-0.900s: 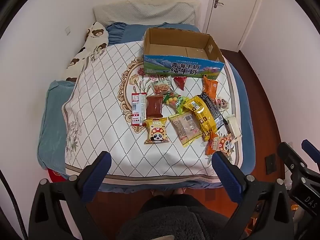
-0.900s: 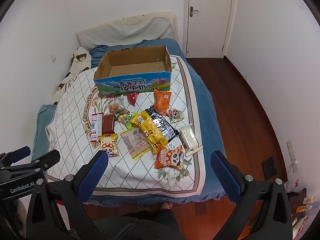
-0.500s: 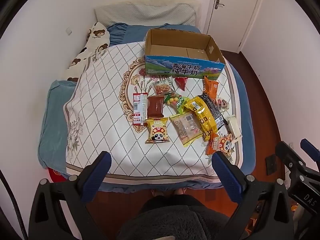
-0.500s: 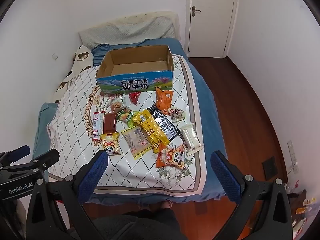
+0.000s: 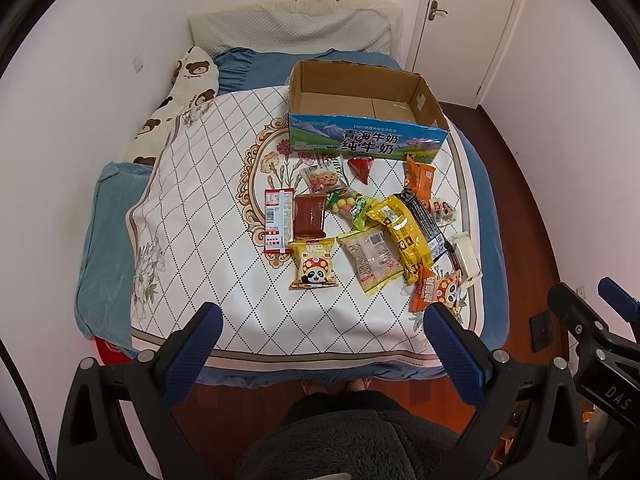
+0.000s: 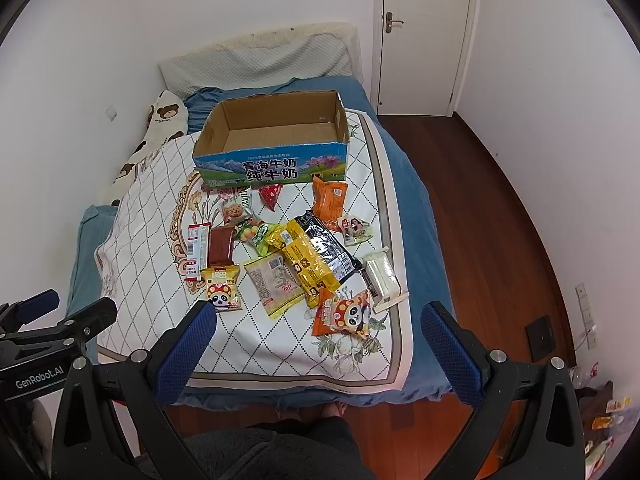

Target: Organize snacks

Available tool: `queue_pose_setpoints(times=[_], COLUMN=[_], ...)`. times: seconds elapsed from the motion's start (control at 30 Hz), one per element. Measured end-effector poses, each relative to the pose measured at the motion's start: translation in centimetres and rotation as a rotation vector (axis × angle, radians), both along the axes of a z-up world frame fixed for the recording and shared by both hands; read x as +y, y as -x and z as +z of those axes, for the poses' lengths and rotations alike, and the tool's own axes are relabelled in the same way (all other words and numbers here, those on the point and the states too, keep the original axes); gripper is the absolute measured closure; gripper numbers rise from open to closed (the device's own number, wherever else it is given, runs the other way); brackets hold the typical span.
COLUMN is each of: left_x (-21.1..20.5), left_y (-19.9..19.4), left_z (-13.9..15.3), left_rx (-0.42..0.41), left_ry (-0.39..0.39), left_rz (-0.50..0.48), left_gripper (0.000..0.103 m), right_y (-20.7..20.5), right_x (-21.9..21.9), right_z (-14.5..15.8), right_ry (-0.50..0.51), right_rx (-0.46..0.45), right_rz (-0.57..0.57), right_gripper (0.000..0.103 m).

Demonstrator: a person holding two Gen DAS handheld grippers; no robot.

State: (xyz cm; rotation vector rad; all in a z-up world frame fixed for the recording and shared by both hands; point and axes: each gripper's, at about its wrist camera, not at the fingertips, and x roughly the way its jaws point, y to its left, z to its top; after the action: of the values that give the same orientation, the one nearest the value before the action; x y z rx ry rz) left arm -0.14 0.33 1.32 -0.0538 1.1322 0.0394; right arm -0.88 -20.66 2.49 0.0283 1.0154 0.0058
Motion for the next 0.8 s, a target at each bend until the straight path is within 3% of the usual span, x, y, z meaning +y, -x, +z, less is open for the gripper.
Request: queue_pose_setpoints(times=[0.8], left_x=[0.0], left_y=[-0.16], left_z=[-0.24], left_rx=[-0.001], left_ry=[0.002], left_rz=[0.001], left_gripper=[0.0], right_y=[-0.31], right_x=[0.19], right_z=[0.04], right_ry=[-0.002], right_rx=[0.001], right_rz=[0.008], right_gripper=[0.0])
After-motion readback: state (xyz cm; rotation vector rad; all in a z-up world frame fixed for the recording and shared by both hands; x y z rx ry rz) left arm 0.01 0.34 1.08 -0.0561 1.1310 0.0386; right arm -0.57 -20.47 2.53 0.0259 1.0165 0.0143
